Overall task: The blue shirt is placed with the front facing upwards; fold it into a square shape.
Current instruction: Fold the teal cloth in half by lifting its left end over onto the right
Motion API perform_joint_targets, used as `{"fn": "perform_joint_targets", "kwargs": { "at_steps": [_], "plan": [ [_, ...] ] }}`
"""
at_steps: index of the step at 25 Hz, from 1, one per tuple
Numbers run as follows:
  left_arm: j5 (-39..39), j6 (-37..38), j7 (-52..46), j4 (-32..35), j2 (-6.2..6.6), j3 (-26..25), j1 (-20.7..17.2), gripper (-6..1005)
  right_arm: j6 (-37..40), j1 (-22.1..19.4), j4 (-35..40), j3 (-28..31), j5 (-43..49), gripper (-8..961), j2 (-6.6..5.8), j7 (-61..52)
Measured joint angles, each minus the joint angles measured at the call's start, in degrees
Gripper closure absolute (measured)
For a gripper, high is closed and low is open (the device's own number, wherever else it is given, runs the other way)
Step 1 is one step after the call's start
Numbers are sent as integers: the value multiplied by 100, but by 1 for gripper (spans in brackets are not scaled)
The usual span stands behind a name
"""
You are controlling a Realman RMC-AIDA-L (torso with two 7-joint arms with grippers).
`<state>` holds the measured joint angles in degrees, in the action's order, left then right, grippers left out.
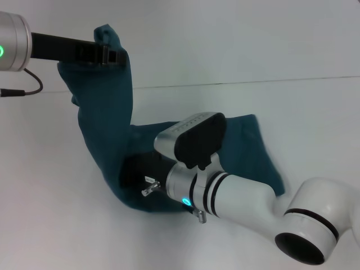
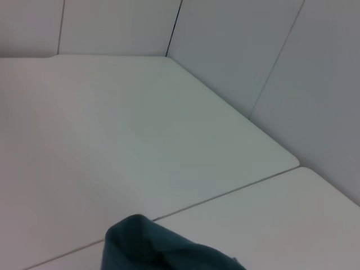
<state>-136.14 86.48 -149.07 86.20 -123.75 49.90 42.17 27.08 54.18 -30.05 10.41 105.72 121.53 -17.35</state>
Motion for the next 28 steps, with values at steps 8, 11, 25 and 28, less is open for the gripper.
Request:
{"fn": "perform_joint_targets", "kwargs": {
  "at_steps": [8,11,25,28],
  "plan": [
    [109,-1,46,2,0,-17,-70,920,1009,-774,57,287,27,925,-195,-2],
    [133,-70,43,-30,-13,11,-83,917,1625,-1215,325,463,70,924,-268,-26],
    [1537,-2096,97,-1554,-65,1829,-361,906,3011,-1656,3521,939,73,919,-330,-2796],
    [1986,-2761,183,-1995,-74,2537,-396,903,3028,-1702,3768,938,69,918,-331,-3003]
  ]
}}
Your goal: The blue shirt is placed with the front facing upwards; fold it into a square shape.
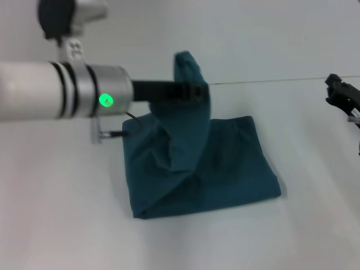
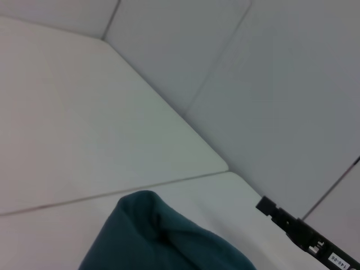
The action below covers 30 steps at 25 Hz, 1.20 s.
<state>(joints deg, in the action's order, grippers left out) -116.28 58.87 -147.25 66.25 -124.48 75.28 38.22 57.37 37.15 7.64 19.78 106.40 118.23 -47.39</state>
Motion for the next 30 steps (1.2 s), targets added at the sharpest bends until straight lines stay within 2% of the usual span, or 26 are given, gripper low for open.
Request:
{"fn": "perform_joint_targets", "kwargs": {
  "at_steps": [6,9,13,16,17,21,23,25,26,27,30],
  "plan": [
    [881,-1358,304,-666,-14,1271,3,898,-5,-79,130,-13,4,916,-4,-88],
    [1645,-2078,892,-1329,-14,1901,176,896,-20,-80,140,-33,5,914,6,-89],
    [2828,-2483,1977,-1978,-14,2326,406,892,-28,-82,148,-86,5,913,18,-91],
    [3355,-2493,2550,-2056,-14,2434,393,890,-32,-84,150,-96,5,912,19,-92],
    [3482,-2484,2746,-2011,-14,2451,339,855,-32,-85,150,-98,5,911,19,-93],
    [3771,-2457,3750,-1521,-14,2427,-89,713,128,-88,155,-224,3,910,21,-182],
    [3944,-2463,4400,-1102,-14,2354,-476,627,363,-108,162,-399,2,909,20,-380],
    [4124,-2474,4950,-770,-13,2271,-843,524,807,-145,177,-766,2,908,19,-575],
    [4360,-2463,5468,-528,-12,2179,-1211,472,1086,-156,172,-1053,5,908,33,-625],
    [4360,-2463,5468,-528,-12,2179,-1211,440,1292,-164,177,-1305,4,908,43,-641],
    [4963,-2343,6335,-379,-14,2054,-1694,343,1837,-159,175,-2184,10,907,97,-664]
  ]
}}
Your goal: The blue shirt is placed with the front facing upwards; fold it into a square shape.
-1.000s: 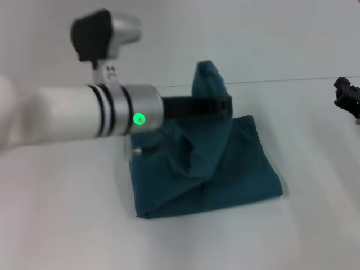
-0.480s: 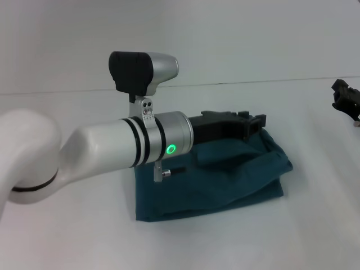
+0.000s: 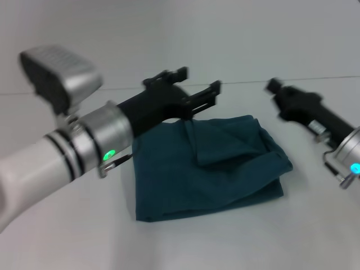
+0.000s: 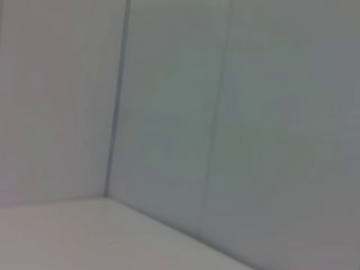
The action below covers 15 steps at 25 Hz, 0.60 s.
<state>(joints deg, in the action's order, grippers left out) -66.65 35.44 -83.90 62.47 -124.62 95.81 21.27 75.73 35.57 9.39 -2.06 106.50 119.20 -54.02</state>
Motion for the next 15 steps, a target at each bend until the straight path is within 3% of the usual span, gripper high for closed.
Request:
{"fn": "perform_joint_targets", "kwargs": {
  "at_steps": [3,8,15],
  "plan": [
    [815,376,700,-212,2,-235,-345,246,237,36,-26,-772,2,905,41,76],
    [1104,832,787,-632,13,-559,-338,54,-66,-39,-91,-1658,2,904,77,94],
    [1191,1052,893,-937,16,-680,-331,40,-250,-650,-27,-2203,2,901,39,179]
  ]
}}
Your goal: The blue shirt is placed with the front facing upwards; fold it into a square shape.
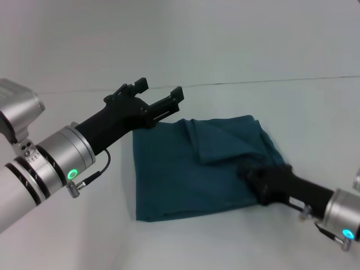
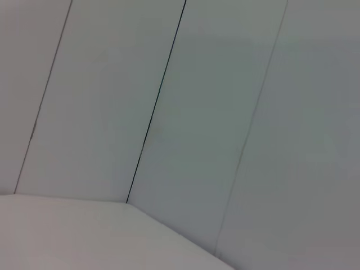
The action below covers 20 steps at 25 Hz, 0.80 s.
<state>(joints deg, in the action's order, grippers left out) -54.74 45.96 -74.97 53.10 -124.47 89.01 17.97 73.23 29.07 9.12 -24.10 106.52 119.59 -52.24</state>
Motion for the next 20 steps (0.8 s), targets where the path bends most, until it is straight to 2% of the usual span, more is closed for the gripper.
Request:
{"fn": "perform_joint_targets", "kwargs": {
  "at_steps": [7,10,13,18,19,20],
  "plan": [
    [27,33,60,-171,2,-31,6,37,-356,-243,-30,-93,0,898,8,38],
    [31,42,61,-202,2,-51,8,38,-71,-277,-3,-65,-28,897,11,40],
    [33,98,72,-210,6,-58,-5,39,743,-342,326,19,-143,896,0,-111],
    [0,400,380,-262,30,-63,-18,40,1409,-274,1778,72,-349,894,-8,-1318],
    [-27,593,499,-307,48,-79,-27,41,1412,-211,2217,9,-286,894,-8,-1768],
    [-49,716,581,-334,56,-88,-33,42,1396,-51,3102,-166,-35,893,-24,-2631]
  ]
}}
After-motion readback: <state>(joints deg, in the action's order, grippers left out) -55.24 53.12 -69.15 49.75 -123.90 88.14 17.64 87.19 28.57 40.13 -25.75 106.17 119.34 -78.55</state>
